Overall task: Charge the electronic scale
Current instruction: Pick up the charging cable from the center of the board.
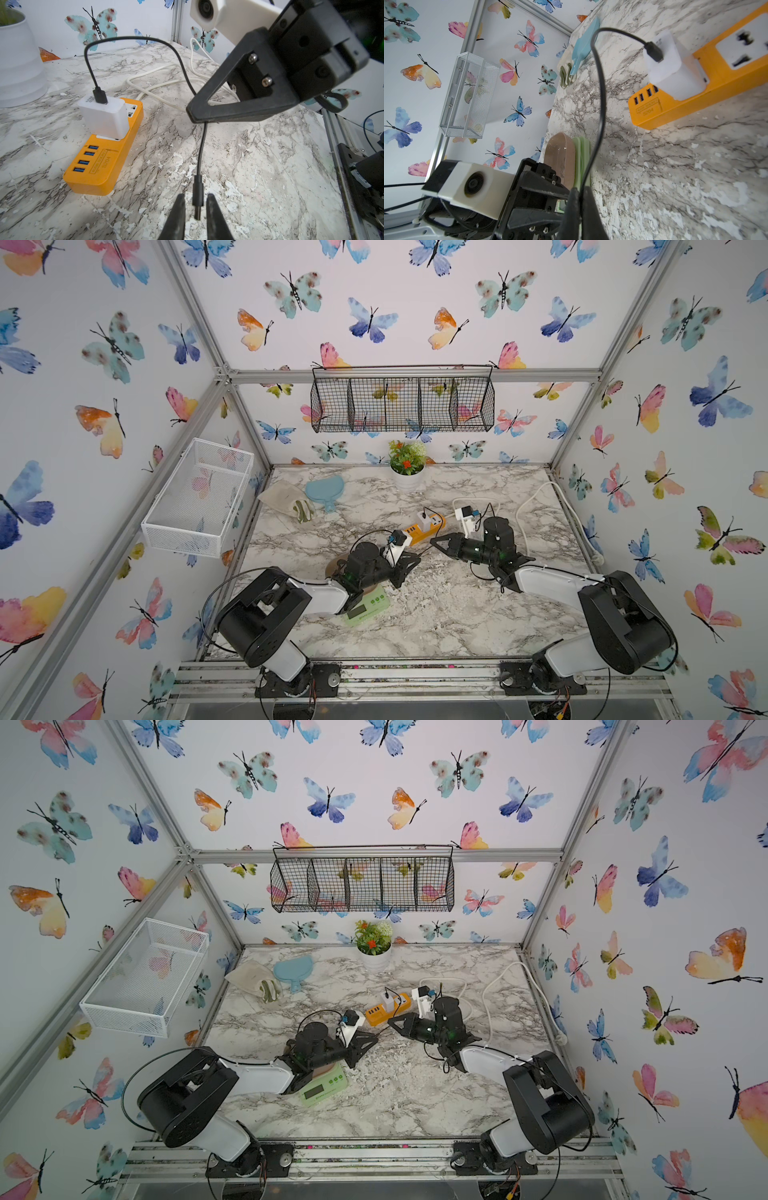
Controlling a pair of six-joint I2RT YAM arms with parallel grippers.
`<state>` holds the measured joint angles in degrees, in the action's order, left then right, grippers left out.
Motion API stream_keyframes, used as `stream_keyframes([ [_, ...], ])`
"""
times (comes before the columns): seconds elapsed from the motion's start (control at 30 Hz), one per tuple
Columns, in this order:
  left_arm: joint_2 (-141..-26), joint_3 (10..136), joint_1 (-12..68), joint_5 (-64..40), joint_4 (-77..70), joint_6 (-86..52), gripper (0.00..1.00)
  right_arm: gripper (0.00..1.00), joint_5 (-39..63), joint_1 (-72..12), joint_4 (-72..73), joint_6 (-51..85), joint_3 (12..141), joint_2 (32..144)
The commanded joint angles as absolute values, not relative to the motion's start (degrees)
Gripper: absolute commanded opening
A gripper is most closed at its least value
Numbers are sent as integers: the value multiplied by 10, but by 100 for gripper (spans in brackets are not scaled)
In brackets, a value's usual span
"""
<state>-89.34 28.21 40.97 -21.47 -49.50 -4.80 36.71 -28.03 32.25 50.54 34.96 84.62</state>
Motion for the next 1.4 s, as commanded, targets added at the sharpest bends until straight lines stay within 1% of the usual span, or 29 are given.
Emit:
stream_keyframes([
  [0.0, -900, 292, 410, -232, -511, -44, 21, 2, 380, -276, 338, 508, 342, 835],
  [0.07, -903, 294, 411, -234, -511, -44, 21, 2, 380, -276, 338, 508, 342, 834],
  [0.13, -904, 295, 410, -238, -511, -45, 17, 2, 381, -276, 339, 508, 341, 833],
  [0.3, -903, 295, 410, -242, -511, -45, 15, 2, 381, -274, 339, 507, 340, 830],
  [0.33, -903, 295, 410, -243, -511, -45, 16, 3, 380, -273, 339, 506, 339, 830],
  [0.4, -902, 294, 410, -241, -512, -46, 25, 3, 378, -273, 338, 505, 338, 828],
  [0.5, -901, 294, 410, -237, -513, -48, 27, 3, 379, -272, 339, 504, 338, 827],
  [0.6, -903, 297, 410, -240, -512, -48, 19, 2, 379, -272, 339, 504, 338, 826],
  [0.7, -904, 302, 410, -243, -513, -50, 14, 3, 379, -271, 340, 504, 337, 826],
  [0.83, -905, 303, 410, -246, -513, -49, 10, 3, 378, -270, 338, 502, 337, 823],
  [0.93, -903, 300, 410, -248, -513, -47, 9, 3, 377, -267, 342, 496, 334, 819],
  [1.0, -901, 299, 410, -250, -513, -47, 9, 9, 386, -267, 353, 479, 335, 816],
  [1.03, -899, 298, 410, -255, -514, -47, 8, 14, 390, -267, 354, 460, 336, 813],
  [1.1, -894, 298, 410, -265, -514, -44, 7, 29, 391, -267, 341, 397, 341, 805],
  [1.13, -891, 298, 409, -271, -513, -42, 7, 34, 393, -264, 322, 356, 348, 801],
  [1.23, -879, 303, 397, -321, -500, -42, 6, 41, 404, -256, 280, 234, 360, 790],
  [1.3, -869, 318, 384, -357, -465, -40, 6, 49, 428, -245, 296, 165, 347, 780],
  [1.37, -861, 339, 374, -391, -415, -32, 6, 58, 453, -230, 324, 138, 334, 770],
])
